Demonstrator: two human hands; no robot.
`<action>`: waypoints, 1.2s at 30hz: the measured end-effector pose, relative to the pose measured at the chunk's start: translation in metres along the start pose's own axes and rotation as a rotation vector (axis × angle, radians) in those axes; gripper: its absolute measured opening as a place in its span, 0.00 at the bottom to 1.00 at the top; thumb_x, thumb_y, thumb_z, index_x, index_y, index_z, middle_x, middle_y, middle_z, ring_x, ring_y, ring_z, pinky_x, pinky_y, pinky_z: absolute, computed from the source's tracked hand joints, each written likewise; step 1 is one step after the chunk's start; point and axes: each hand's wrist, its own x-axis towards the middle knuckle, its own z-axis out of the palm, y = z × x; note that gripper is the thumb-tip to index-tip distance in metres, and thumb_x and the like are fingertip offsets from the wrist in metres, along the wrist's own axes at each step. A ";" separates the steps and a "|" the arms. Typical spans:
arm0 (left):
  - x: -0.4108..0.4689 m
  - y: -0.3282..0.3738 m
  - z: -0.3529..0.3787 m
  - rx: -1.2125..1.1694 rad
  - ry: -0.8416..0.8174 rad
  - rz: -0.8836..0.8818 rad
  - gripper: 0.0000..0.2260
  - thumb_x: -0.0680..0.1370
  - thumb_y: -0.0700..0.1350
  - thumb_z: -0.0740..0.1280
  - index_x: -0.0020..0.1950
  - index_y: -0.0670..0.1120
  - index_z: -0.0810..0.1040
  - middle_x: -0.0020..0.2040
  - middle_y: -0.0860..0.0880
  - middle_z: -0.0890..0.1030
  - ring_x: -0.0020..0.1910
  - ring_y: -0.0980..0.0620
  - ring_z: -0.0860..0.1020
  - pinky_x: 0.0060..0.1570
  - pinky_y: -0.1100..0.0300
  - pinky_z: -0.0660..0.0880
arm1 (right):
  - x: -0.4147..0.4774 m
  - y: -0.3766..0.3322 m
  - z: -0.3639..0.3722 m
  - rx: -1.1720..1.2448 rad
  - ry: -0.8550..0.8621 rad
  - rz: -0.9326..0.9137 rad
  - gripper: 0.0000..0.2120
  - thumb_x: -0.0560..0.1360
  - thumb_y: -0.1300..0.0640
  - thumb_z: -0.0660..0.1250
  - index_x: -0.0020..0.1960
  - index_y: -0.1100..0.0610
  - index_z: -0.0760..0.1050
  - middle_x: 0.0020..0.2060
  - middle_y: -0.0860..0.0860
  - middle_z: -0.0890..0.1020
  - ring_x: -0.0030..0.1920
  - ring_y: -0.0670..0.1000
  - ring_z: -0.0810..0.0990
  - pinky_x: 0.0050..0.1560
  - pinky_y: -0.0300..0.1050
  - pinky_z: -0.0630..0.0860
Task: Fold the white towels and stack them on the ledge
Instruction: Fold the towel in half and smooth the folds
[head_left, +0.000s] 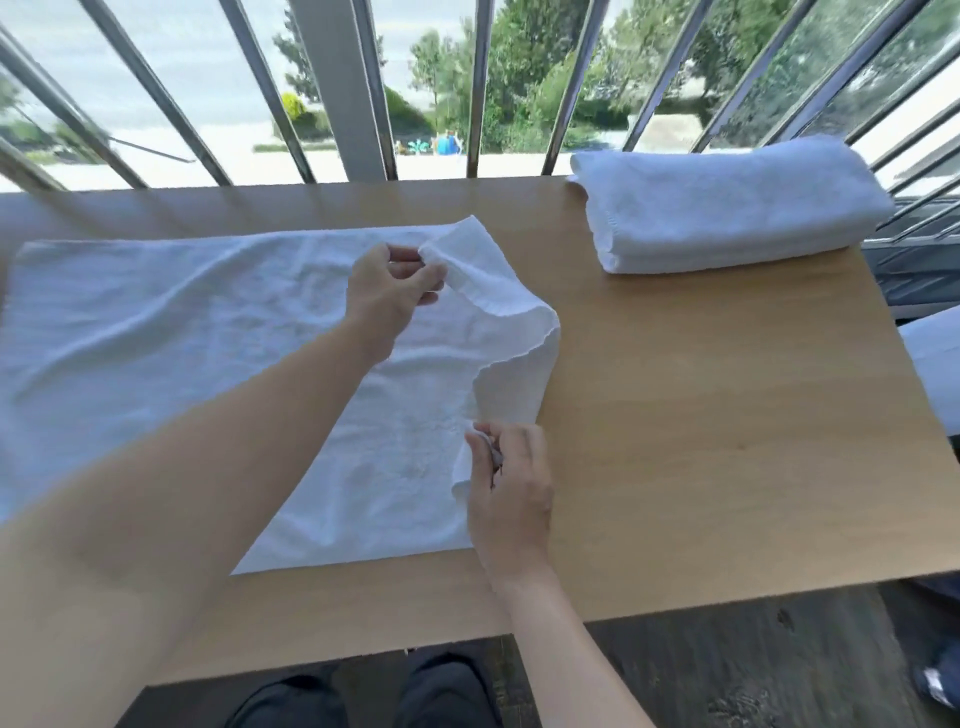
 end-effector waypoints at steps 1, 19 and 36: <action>-0.001 0.002 -0.013 -0.014 0.005 0.015 0.08 0.75 0.40 0.75 0.48 0.44 0.77 0.41 0.47 0.85 0.40 0.53 0.84 0.41 0.61 0.80 | -0.002 -0.008 0.007 0.012 -0.014 -0.005 0.04 0.79 0.62 0.69 0.52 0.60 0.81 0.45 0.51 0.77 0.44 0.32 0.71 0.42 0.22 0.66; 0.007 0.073 -0.319 -0.128 0.077 0.056 0.06 0.76 0.39 0.74 0.53 0.42 0.84 0.34 0.55 0.85 0.35 0.59 0.83 0.27 0.66 0.69 | -0.052 -0.232 0.158 0.117 -0.312 -0.188 0.05 0.80 0.63 0.66 0.48 0.62 0.81 0.45 0.52 0.75 0.39 0.38 0.71 0.43 0.25 0.67; 0.088 -0.032 -0.455 0.162 0.292 -0.065 0.07 0.76 0.48 0.75 0.49 0.46 0.86 0.45 0.48 0.86 0.42 0.51 0.83 0.50 0.54 0.81 | -0.130 -0.283 0.287 0.050 -0.619 -0.161 0.06 0.78 0.60 0.66 0.43 0.56 0.76 0.38 0.40 0.67 0.34 0.40 0.69 0.37 0.29 0.64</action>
